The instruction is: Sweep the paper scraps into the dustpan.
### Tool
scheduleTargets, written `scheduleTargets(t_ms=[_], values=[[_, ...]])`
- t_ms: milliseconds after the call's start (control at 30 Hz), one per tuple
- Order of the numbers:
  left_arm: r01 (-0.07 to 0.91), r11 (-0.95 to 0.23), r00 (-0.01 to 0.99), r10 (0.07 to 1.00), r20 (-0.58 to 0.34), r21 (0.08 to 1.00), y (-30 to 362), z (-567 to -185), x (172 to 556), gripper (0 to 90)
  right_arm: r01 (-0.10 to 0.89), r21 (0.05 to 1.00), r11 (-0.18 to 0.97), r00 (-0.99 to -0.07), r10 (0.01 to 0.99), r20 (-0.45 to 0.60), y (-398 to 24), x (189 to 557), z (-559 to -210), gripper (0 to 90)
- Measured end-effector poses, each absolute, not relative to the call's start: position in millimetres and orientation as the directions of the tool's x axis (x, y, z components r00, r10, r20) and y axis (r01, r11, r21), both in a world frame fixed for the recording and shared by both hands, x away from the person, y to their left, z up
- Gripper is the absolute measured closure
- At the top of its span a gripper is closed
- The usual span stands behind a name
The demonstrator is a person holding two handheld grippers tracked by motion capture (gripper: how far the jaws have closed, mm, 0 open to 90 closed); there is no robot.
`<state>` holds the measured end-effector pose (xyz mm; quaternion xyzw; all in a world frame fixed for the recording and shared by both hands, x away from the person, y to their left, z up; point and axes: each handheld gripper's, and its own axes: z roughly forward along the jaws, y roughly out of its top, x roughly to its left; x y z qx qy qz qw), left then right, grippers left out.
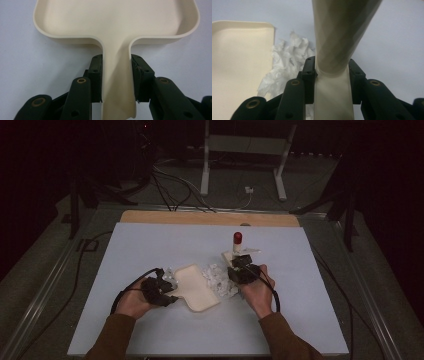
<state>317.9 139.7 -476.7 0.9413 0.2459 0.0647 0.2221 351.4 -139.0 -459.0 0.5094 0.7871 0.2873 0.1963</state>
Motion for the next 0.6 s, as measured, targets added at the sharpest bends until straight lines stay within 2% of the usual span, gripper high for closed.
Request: scheduleTargets(t_ms=[600], values=[[0.436, -0.777, 0.871, 0.492, 0.005, 0.455, 137.3, -477.5, 319.3, 66.4, 0.667, 0.640, 0.380, -0.467, 0.883, -0.038, -116.1, 352.4, -458.6, 66.4]])
